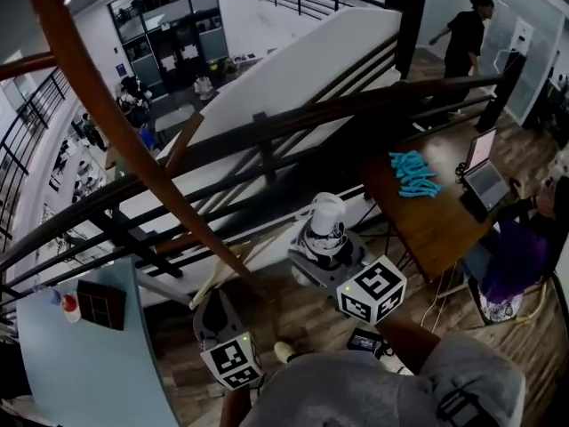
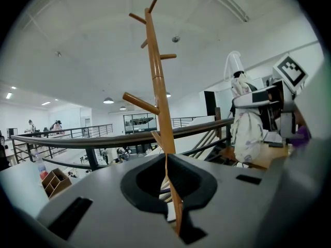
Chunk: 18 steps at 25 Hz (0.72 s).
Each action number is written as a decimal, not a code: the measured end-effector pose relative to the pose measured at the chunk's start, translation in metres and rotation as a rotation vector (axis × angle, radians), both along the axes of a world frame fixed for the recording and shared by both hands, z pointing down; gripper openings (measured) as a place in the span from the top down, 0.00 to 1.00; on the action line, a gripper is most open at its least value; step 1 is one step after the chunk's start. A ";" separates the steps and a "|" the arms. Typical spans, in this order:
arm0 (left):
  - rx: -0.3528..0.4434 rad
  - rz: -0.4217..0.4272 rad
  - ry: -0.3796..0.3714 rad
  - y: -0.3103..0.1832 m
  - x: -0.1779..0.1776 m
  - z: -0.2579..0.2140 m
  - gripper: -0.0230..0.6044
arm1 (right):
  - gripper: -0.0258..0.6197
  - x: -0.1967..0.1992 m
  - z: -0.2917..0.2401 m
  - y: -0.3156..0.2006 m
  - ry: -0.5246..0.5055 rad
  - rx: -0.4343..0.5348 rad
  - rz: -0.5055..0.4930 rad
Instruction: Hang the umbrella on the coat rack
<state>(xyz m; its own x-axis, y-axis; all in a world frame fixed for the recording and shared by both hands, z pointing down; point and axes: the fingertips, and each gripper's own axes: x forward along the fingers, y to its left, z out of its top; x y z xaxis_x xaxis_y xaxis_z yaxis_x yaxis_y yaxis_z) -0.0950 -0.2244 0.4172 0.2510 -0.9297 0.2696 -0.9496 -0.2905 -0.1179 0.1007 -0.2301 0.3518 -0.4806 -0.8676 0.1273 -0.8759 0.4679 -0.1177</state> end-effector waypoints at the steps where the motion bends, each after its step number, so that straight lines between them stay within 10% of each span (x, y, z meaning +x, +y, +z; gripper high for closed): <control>1: 0.005 0.005 0.006 -0.003 0.001 -0.001 0.93 | 0.50 0.001 -0.002 -0.002 0.002 0.001 0.006; 18: 0.032 0.038 0.075 -0.052 -0.039 -0.011 0.93 | 0.50 -0.020 -0.024 -0.054 0.029 0.020 0.039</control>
